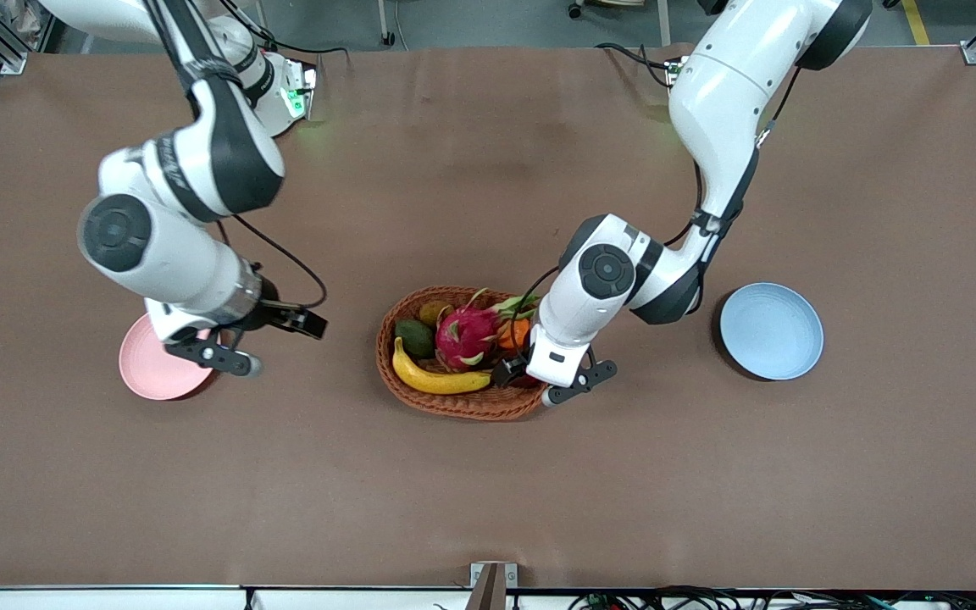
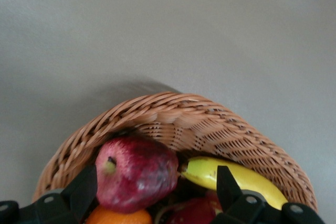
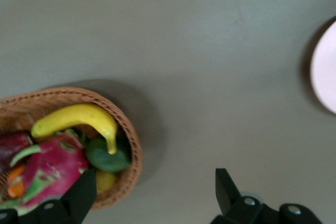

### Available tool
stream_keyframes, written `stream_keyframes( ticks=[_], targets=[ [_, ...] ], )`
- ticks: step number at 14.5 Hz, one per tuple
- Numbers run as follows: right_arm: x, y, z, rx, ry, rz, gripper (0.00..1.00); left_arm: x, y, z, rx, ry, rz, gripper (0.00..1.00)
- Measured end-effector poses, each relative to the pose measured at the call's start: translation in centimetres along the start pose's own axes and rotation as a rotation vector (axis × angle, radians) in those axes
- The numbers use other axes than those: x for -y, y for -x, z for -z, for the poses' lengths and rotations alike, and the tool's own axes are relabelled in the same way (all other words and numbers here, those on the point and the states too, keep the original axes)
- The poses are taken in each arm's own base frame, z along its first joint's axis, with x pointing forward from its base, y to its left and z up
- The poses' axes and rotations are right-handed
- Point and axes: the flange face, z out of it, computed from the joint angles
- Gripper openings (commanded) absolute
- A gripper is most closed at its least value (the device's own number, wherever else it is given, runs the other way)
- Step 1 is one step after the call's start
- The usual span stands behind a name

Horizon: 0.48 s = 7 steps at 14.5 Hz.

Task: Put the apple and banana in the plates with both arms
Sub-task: 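Close the left gripper on the apple while the right gripper grasps the banana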

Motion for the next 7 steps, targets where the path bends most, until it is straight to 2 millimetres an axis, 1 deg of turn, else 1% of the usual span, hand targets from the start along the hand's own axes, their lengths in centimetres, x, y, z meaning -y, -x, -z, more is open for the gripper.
stream_keyframes(
  ticks=[3, 5, 7],
  targets=[
    [3.6, 1.7, -3.4, -0.009, -0.002, -0.023, 1.0, 0.3, 0.6, -1.8, 0.006, -0.011, 0.005, 1.0],
    [5.1, 2.3, -5.4, -0.017, -0.005, -0.04, 1.0, 0.5, 1.0, -2.8, 0.012, -0.022, 0.001, 1.0],
    [6.0, 2.5, -7.3, -0.024, -0.008, -0.052, 1.0, 0.6, 1.6, -3.7, 0.018, -0.033, -0.005, 1.0]
  ],
)
